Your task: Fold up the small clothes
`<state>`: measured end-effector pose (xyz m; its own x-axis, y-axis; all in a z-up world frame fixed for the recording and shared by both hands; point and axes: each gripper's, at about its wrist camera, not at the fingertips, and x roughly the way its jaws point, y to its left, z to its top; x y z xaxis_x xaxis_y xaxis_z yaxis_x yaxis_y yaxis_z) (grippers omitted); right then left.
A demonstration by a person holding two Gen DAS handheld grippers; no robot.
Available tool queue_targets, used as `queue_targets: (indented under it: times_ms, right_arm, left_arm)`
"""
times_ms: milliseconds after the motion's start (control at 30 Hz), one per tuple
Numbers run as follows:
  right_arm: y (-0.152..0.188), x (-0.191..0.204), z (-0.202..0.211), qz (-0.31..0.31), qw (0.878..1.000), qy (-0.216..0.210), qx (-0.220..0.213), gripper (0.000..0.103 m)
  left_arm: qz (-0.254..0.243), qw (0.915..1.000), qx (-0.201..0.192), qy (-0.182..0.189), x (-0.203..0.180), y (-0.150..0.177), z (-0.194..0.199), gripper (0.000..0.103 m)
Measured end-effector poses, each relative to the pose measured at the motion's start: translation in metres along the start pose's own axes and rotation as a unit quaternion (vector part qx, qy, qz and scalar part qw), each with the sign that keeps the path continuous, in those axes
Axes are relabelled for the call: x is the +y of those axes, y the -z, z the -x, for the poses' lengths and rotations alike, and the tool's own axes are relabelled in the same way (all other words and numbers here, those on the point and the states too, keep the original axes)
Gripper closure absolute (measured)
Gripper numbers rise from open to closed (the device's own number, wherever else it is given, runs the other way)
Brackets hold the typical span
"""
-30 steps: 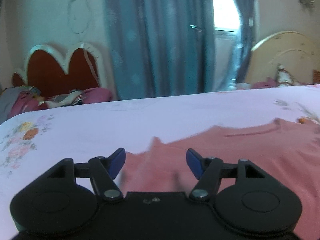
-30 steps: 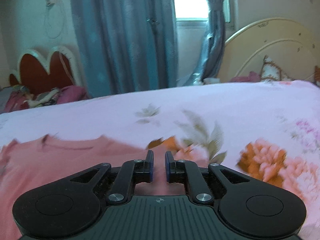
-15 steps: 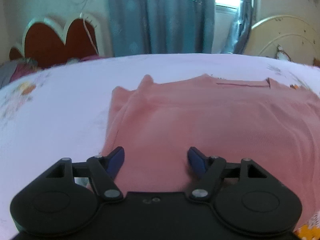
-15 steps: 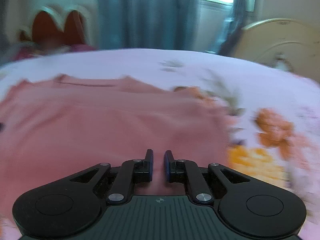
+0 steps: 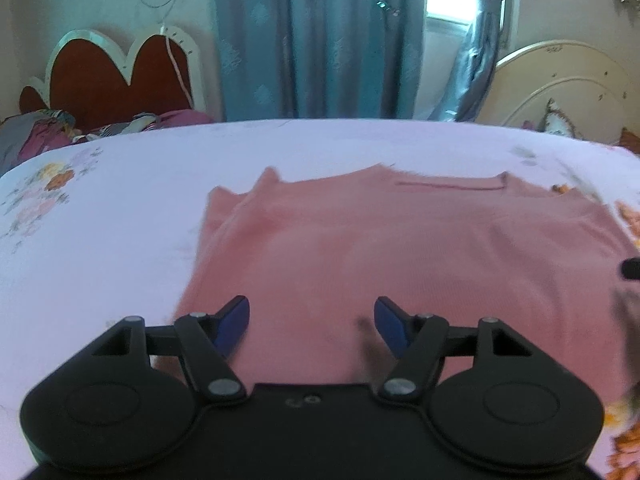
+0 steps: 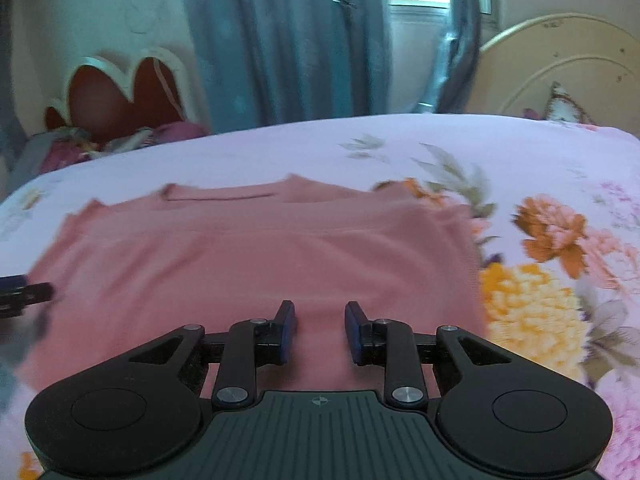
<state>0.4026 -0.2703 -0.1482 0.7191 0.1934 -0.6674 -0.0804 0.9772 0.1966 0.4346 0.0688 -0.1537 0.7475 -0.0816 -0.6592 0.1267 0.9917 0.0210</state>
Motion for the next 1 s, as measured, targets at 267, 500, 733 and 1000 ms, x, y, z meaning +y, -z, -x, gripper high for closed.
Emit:
queue_targets:
  times_ms: [267,500,733,1000]
  right_arm:
    - [0.027,0.027,-0.001,0.046,0.999,0.001,0.027,0.076]
    - [0.05,-0.005,0.017,0.04,0.998,0.031,0.03,0.076]
    - [0.06,-0.029,0.026,0.011,0.998,0.056,0.036,0.076]
    - [0.069,-0.025,0.027,0.017,0.997,0.074,0.028,0.075]
  left_arm:
    - [-0.01,0.9998,0.014,0.008,-0.021,0.022,0.0,0.034]
    - [-0.023,0.9995,0.021,-0.007,-0.013,0.041,0.002,0.028]
    - [-0.019,0.9994,0.026,-0.01,-0.01,0.044,0.005,0.028]
    - [-0.014,0.9997,0.02,-0.006,-0.007,0.049,0.005,0.024]
